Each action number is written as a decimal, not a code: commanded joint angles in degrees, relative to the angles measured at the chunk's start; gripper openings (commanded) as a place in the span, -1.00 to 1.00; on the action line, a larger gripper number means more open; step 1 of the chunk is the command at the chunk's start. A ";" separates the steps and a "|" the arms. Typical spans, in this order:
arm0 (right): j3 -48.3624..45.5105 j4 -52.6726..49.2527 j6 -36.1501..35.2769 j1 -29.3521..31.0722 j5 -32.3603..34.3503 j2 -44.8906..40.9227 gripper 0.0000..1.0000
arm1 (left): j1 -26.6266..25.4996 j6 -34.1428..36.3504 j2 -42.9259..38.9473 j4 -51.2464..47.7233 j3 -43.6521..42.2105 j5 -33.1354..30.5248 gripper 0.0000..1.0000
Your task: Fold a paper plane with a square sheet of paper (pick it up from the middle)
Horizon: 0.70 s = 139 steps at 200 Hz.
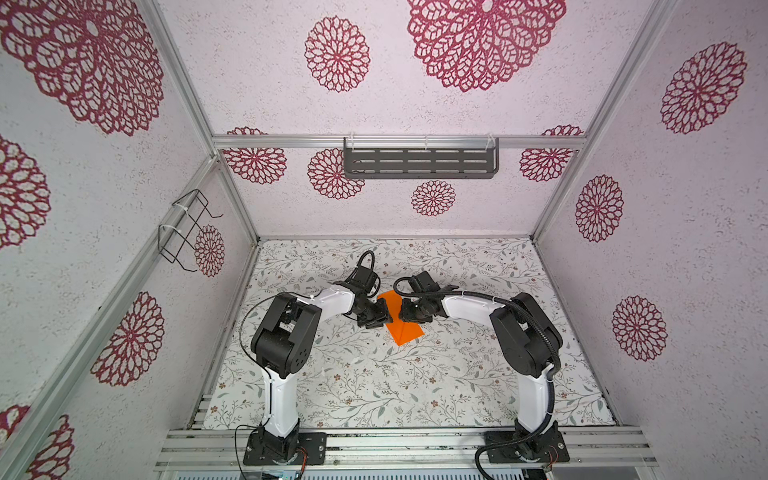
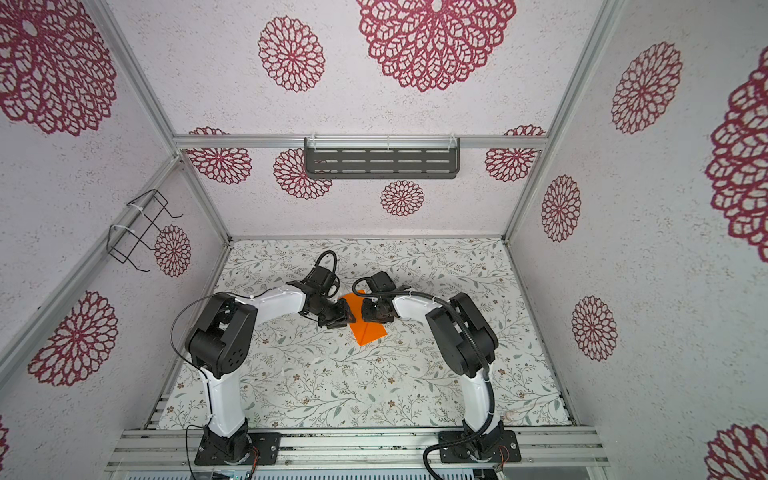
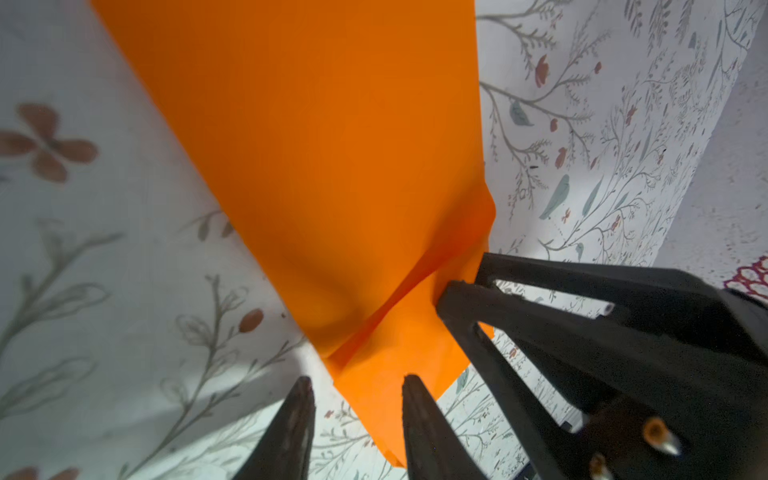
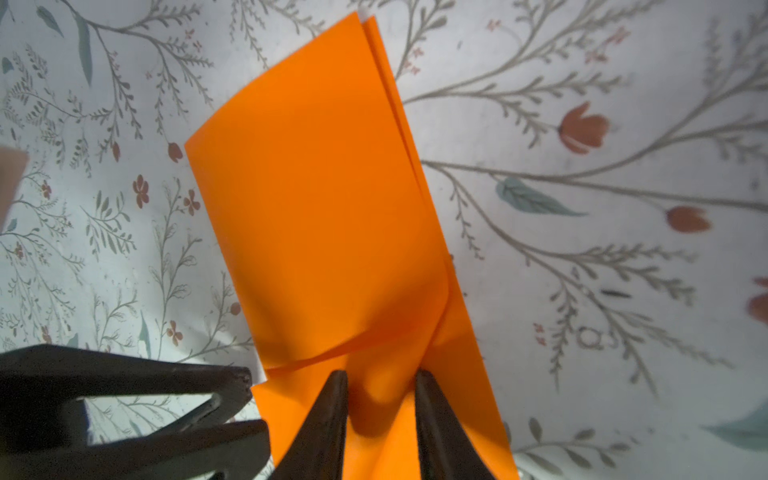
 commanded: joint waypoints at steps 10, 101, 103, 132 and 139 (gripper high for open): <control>-1.90 -3.48 1.27 0.27 1.28 2.25 -0.32 | 0.31 -0.69 -0.23 2.43 -0.27 1.91 -0.22; -2.72 -2.23 2.21 0.18 0.48 1.71 -0.25 | 0.62 -1.76 0.66 4.35 -0.79 3.88 -0.46; -2.79 -2.21 2.22 0.18 0.42 1.66 -0.25 | 0.58 -1.75 0.69 4.31 -0.79 3.88 -0.46; -2.95 -1.90 2.34 0.10 0.28 1.58 -0.25 | 0.71 -1.88 0.91 4.21 -0.88 3.79 -0.50; -2.98 -1.97 2.38 0.10 0.24 1.60 -0.25 | 0.82 -1.79 0.95 4.11 -0.80 3.88 -0.53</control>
